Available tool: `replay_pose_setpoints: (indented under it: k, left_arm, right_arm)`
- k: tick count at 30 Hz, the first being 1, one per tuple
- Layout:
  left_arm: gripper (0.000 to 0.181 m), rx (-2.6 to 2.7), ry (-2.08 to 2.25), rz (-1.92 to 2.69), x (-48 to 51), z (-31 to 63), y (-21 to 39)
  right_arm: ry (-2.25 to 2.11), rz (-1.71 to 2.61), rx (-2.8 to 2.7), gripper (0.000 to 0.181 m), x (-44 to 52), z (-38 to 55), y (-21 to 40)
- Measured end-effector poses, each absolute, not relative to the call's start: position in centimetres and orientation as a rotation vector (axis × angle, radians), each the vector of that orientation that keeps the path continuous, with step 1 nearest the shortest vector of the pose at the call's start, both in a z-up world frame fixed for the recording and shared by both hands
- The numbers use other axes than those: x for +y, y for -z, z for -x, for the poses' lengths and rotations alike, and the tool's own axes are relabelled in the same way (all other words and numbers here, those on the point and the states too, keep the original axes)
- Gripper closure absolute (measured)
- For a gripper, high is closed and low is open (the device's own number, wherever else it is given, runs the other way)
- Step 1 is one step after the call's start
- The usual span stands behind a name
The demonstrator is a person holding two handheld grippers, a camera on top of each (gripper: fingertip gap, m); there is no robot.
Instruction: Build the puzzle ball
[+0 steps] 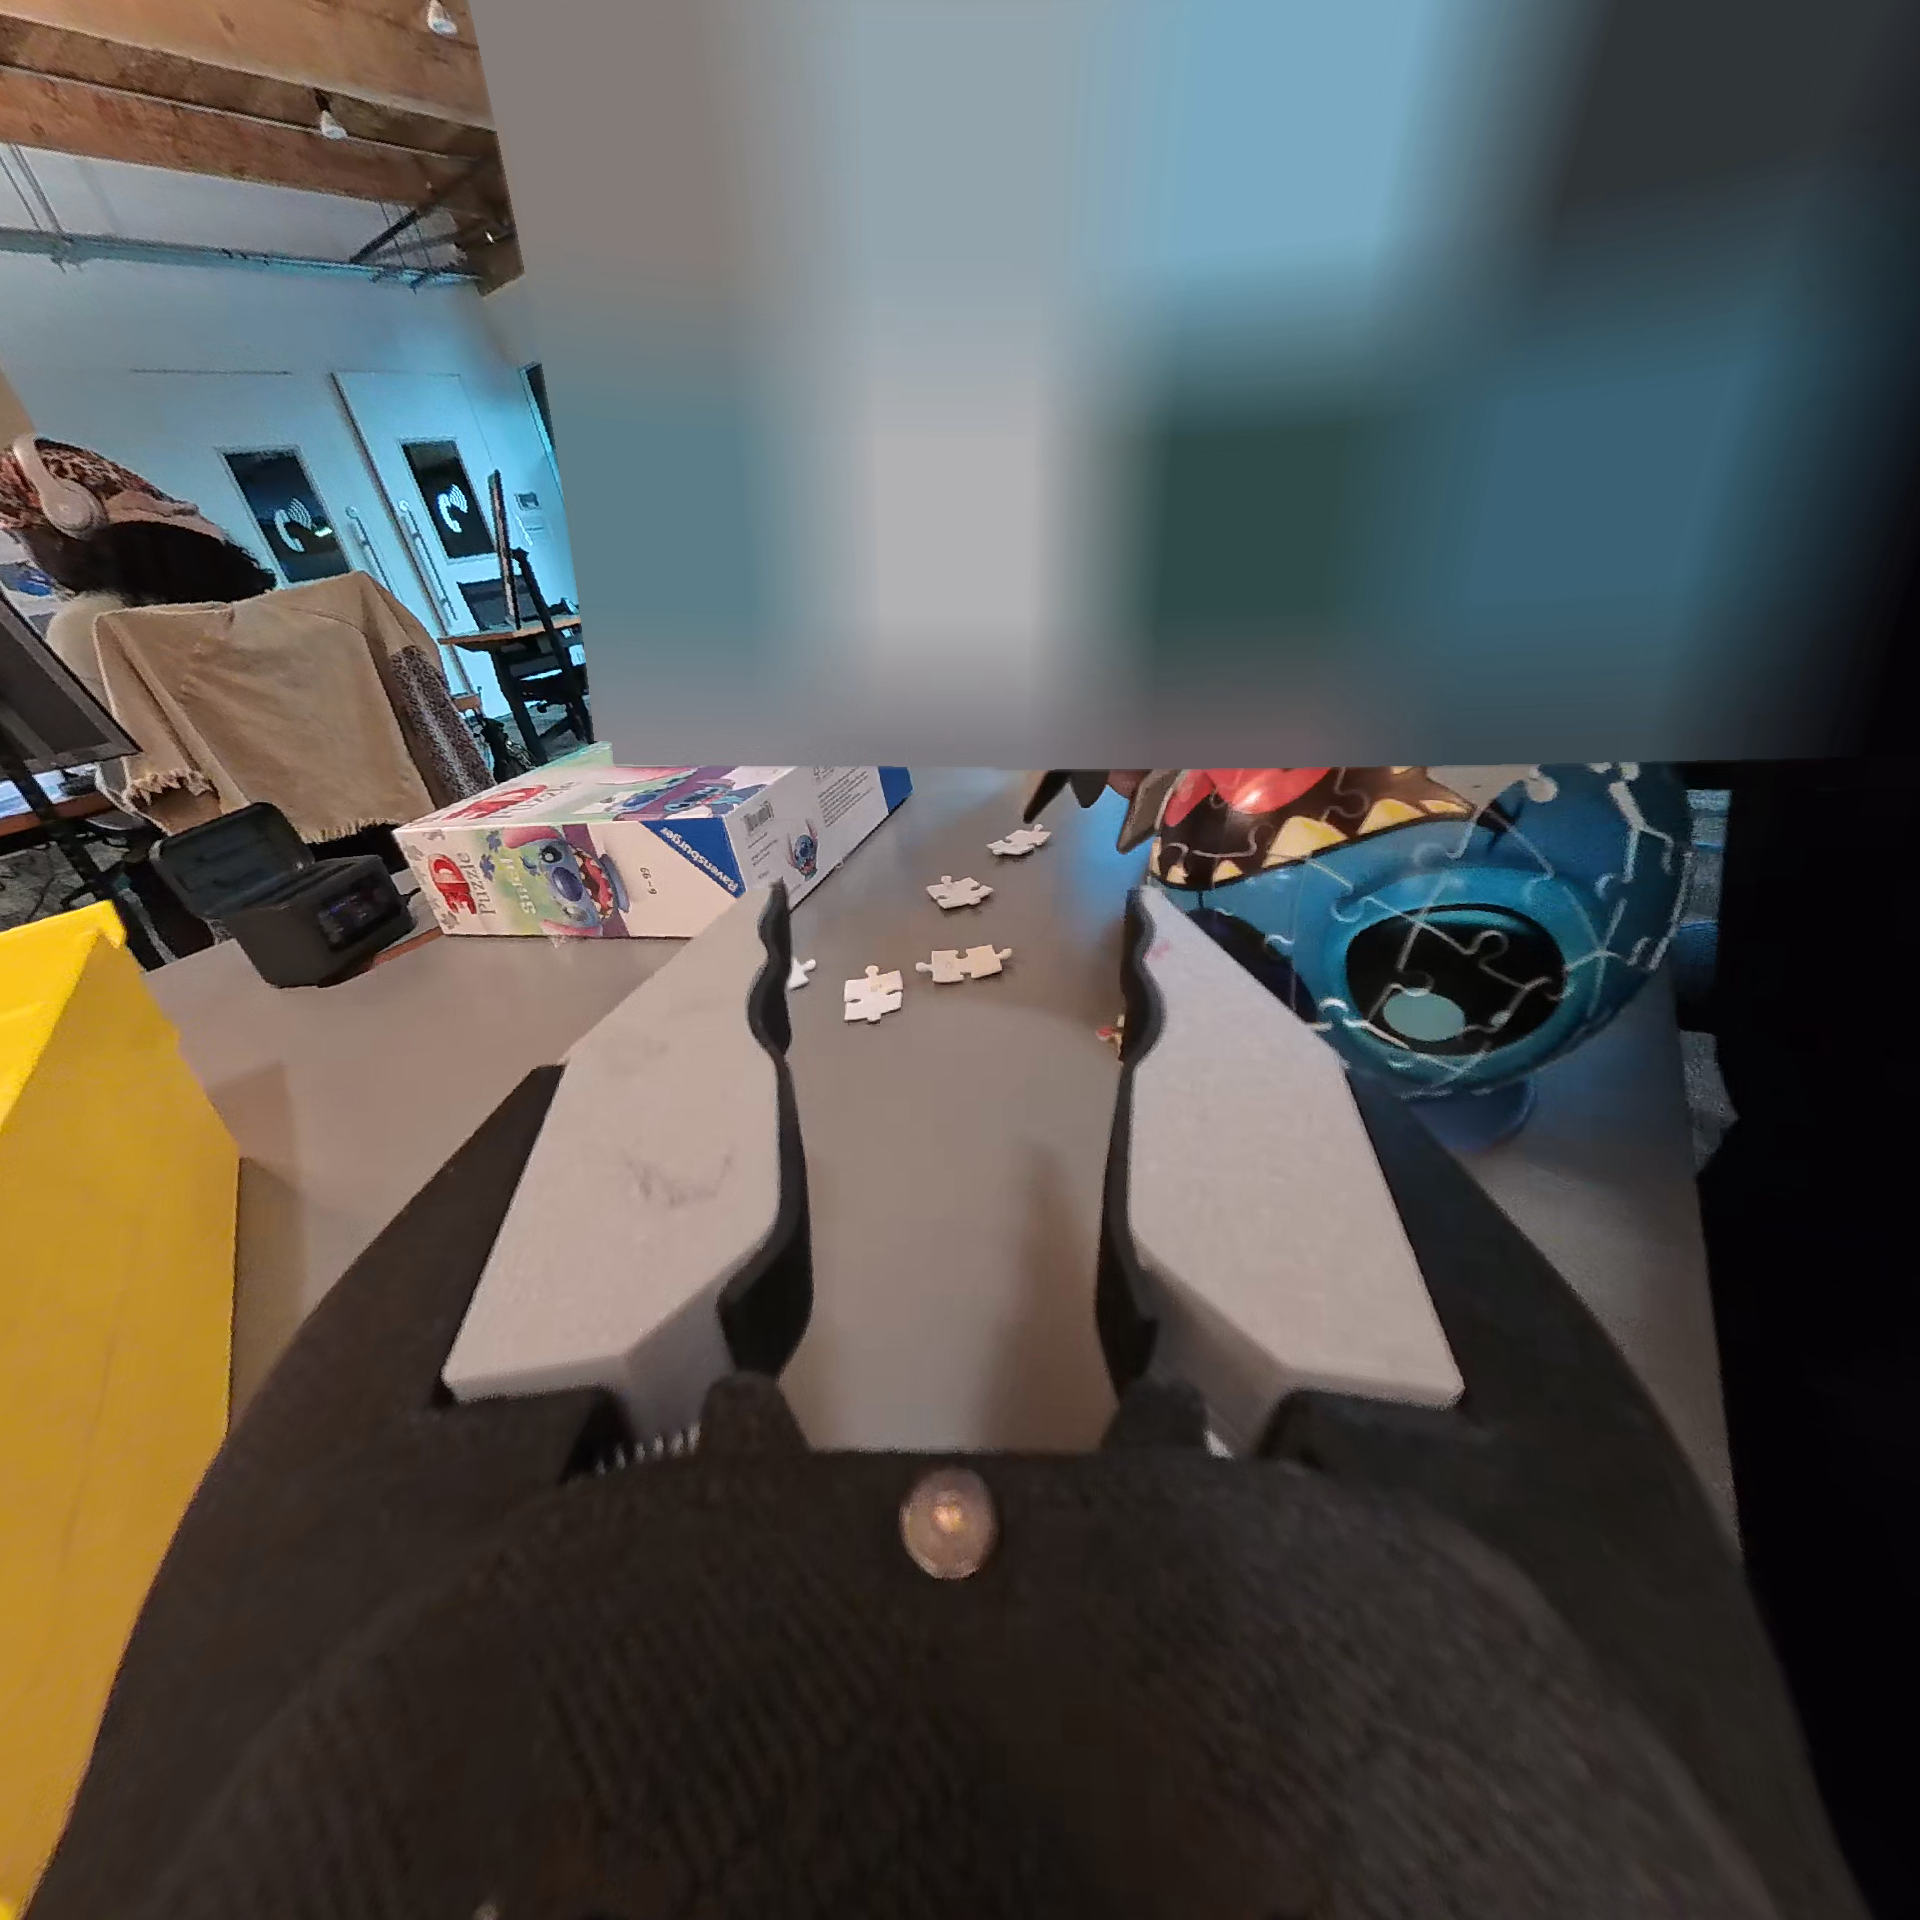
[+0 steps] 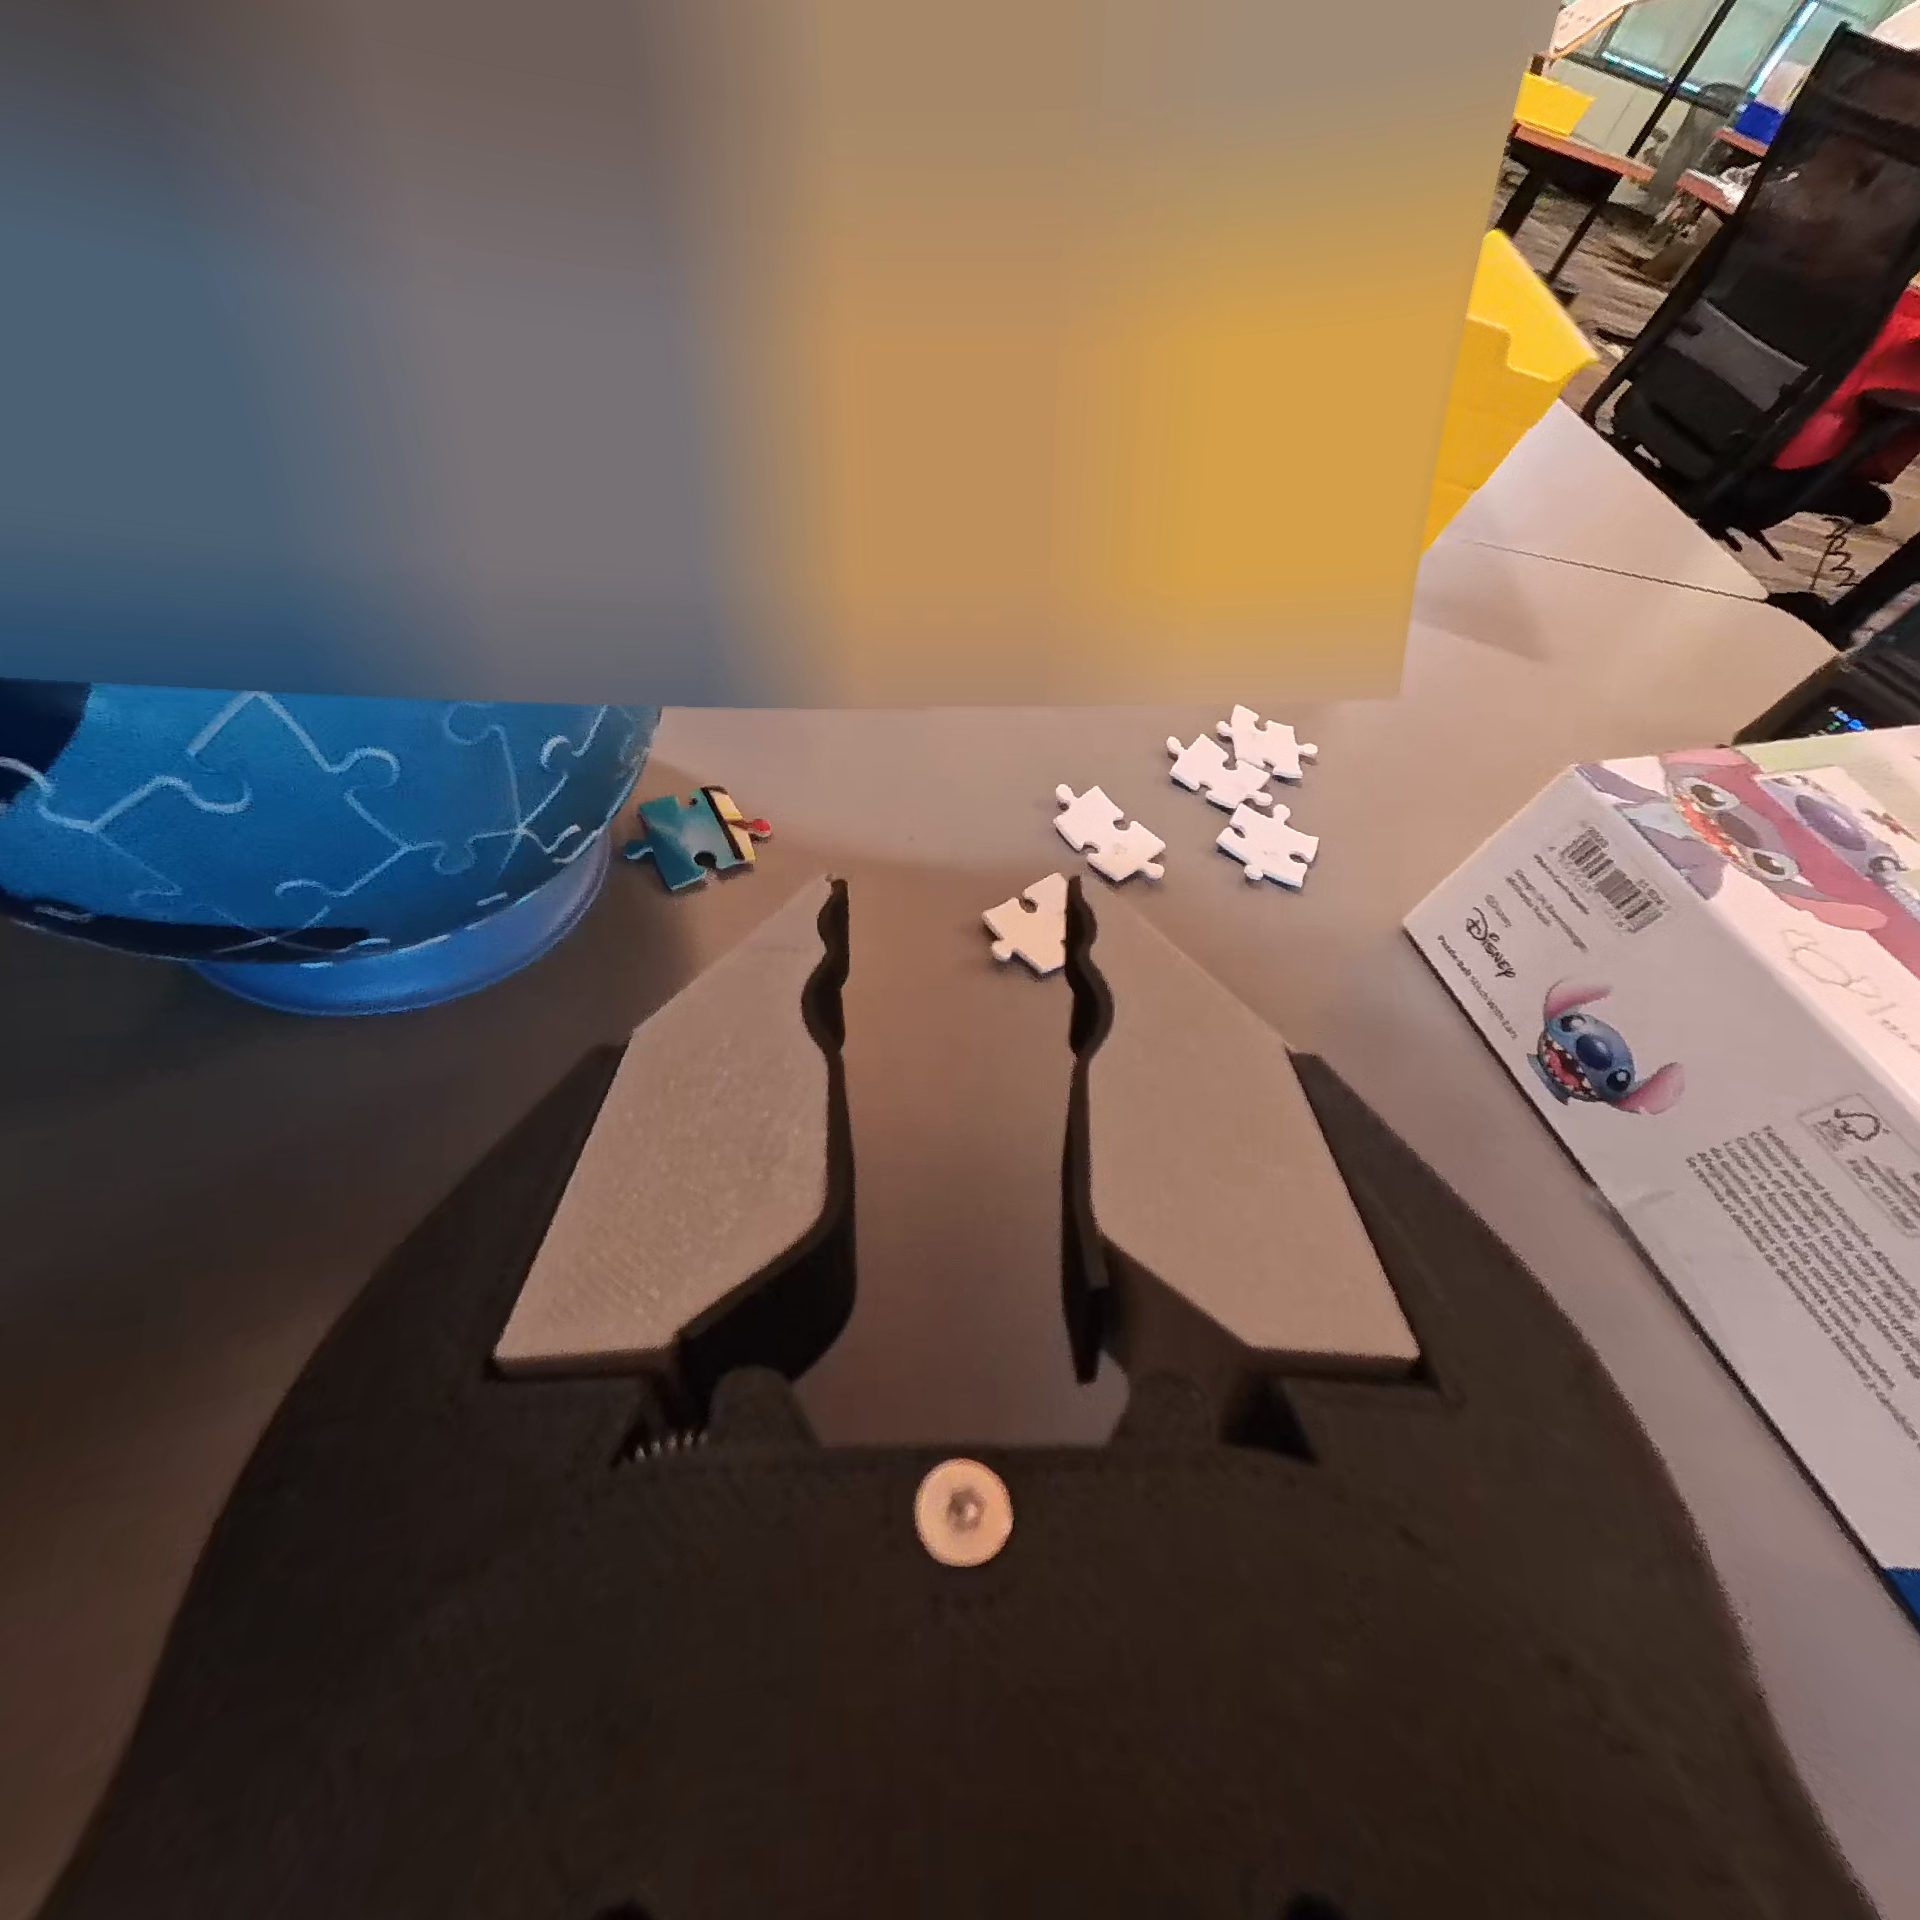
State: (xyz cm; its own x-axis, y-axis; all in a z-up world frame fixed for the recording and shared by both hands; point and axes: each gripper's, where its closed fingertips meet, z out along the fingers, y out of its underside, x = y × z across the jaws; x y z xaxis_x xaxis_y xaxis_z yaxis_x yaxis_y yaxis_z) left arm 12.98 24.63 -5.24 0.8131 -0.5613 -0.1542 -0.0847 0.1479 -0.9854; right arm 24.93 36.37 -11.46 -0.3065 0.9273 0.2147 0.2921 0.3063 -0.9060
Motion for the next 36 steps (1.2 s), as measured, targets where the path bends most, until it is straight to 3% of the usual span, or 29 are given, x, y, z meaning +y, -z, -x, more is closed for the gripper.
replay_pose_setpoints:
  k: [21, 36]
  left_arm:
    - [0.121, 0.570, 0.392, 1.425, 24.9, -13.0, 5.5]
    - [0.123, 0.563, 0.388, 1.414, 24.9, -12.9, 5.3]
  right_arm:
    - [-1.112, 1.056, -1.929, 0.147, 34.2, -24.2, 12.3]
    - [-1.090, 0.772, -2.495, 0.146, 28.9, -21.4, 16.7]
